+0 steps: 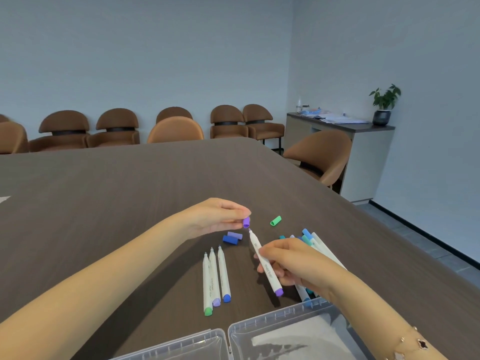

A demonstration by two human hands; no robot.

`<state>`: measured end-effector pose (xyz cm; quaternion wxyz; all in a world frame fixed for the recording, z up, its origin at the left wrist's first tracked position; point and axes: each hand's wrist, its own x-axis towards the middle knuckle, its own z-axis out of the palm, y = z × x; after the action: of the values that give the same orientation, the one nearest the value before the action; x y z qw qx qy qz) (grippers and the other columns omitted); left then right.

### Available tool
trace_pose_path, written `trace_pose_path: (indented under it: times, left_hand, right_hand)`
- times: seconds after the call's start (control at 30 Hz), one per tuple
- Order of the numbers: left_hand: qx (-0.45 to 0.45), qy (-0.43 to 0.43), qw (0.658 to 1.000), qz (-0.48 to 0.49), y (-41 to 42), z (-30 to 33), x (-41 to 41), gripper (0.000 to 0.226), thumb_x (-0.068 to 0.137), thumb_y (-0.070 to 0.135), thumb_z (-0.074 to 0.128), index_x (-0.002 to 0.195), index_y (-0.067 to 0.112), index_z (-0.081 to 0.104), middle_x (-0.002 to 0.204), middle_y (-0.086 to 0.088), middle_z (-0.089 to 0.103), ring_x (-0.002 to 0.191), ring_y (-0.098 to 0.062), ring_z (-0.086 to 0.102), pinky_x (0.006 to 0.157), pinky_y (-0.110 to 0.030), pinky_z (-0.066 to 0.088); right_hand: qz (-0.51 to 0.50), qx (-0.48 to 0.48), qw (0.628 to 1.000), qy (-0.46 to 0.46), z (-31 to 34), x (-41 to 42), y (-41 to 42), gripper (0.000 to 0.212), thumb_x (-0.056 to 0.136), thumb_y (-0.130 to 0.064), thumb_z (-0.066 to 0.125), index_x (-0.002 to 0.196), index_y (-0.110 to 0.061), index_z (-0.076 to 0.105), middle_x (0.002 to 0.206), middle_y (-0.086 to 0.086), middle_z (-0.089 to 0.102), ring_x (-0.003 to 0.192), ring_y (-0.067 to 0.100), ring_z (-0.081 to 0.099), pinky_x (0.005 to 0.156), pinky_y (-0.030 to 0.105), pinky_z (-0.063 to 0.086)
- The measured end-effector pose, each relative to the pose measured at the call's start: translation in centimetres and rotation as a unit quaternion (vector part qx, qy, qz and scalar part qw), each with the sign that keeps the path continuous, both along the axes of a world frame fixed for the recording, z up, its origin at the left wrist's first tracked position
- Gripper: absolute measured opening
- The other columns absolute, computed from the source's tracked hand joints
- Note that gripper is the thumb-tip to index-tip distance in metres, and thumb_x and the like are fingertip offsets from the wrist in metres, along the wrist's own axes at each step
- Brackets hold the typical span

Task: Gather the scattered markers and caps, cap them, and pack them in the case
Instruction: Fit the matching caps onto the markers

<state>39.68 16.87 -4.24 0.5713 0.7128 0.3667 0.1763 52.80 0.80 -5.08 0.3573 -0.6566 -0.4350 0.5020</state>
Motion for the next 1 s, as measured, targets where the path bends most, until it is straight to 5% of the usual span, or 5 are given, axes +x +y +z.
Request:
trace_pose_path:
  times: [0.57,0.9,1.0]
  left_hand:
    - [0.014,0.032,0.999,-0.003,-2.5,0.6,-0.2,0.013,0.085,0.014,0.067,0.098,0.013,0.072,0.105,-0.011,0.07,0.098,-0.02,0.069,0.088,-0.028,0.055]
    - [0.031,0.027,0.998,0.038,-3.8,-0.1,0.4,0.02,0.083,0.016,0.07,0.102,0.011,0.074,0.102,-0.007,0.072,0.095,-0.02,0.069,0.09,-0.031,0.055]
    - [0.078,0.074,0.994,0.003,-2.9,-0.1,-0.3,0.02,0.084,0.023,0.069,0.101,0.014,0.074,0.098,-0.004,0.073,0.091,-0.016,0.07,0.082,-0.022,0.056]
  right_hand:
    - [-0.006,0.042,0.999,-0.001,-0.2,-0.1,-0.2,0.022,0.097,-0.024,0.051,0.103,-0.01,0.068,0.07,-0.004,0.068,0.047,0.006,0.046,0.048,0.014,0.039]
    - [-0.09,0.027,0.994,0.046,-0.3,-1.1,-0.5,0.022,0.096,-0.023,0.052,0.102,-0.01,0.068,0.074,-0.002,0.062,0.058,0.008,0.052,0.047,0.013,0.04]
    - [-0.086,0.029,0.995,-0.048,-0.7,-1.1,0.0,0.023,0.095,-0.028,0.053,0.097,-0.012,0.068,0.078,0.001,0.067,0.061,0.008,0.056,0.049,0.014,0.042]
